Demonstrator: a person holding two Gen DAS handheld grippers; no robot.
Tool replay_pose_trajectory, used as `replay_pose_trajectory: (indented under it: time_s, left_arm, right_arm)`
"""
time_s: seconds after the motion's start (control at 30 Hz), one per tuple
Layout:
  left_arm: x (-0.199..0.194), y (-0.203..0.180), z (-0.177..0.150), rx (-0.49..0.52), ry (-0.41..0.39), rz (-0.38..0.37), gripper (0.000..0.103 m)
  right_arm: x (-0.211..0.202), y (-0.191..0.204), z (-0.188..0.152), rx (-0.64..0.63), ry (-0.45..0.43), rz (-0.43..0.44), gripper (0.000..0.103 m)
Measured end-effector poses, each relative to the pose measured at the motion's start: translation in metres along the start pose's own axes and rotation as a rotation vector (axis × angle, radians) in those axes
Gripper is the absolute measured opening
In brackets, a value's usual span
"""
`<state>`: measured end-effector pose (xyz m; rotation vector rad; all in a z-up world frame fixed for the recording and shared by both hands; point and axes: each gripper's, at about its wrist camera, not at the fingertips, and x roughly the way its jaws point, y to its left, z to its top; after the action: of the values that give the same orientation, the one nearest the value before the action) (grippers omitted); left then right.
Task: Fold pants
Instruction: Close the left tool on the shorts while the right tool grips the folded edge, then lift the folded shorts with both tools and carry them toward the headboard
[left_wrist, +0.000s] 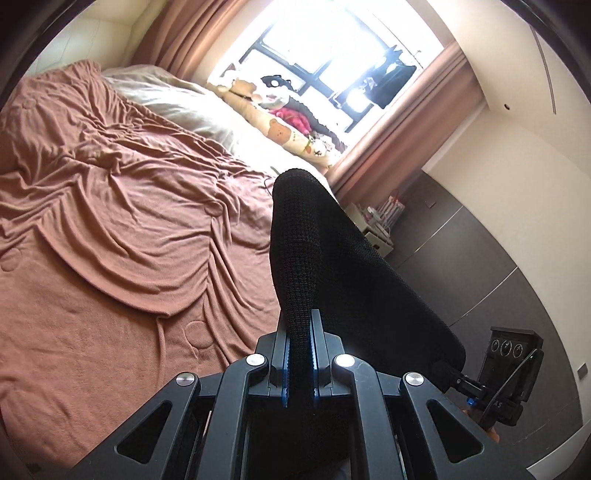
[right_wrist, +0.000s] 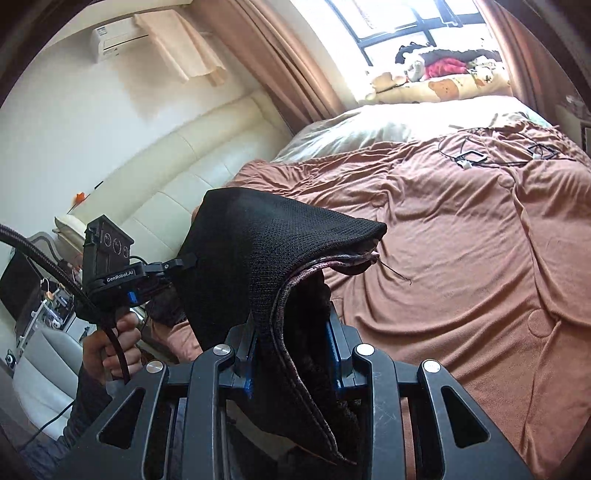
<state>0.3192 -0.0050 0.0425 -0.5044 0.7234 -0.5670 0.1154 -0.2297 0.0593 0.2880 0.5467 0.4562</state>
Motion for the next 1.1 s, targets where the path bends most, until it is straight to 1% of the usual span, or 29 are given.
replay_pose_trajectory:
  time_s: [0.27,0.47,0.83,0.9,1.1]
  left_arm:
    - [-0.059,0.006,0.007,0.007,-0.074,0.014,0.008]
    - [-0.098,0.021,0.012,0.004,-0.124,0.034,0.008]
    - [-0.176,0.062,0.022,-0.006,-0.195,0.088,0.008]
    - [-0.191,0.069,0.024,-0.005,-0.206,0.122,0.008]
    - [-0.238,0.093,0.033,0.010,-0.238,0.179,0.008]
  right_arm:
    - [0.006,0.037,-0.001,-0.048,-0.010,0.033,0.027]
    - [0.023,0.064,0.002,-0.093,-0.003,0.056,0.027]
    - [0.074,0.111,0.013,-0.166,0.012,0.114,0.027]
    - [0.085,0.121,0.013,-0.175,0.016,0.130,0.027]
    - [0.121,0.143,0.015,-0.201,0.026,0.181,0.027]
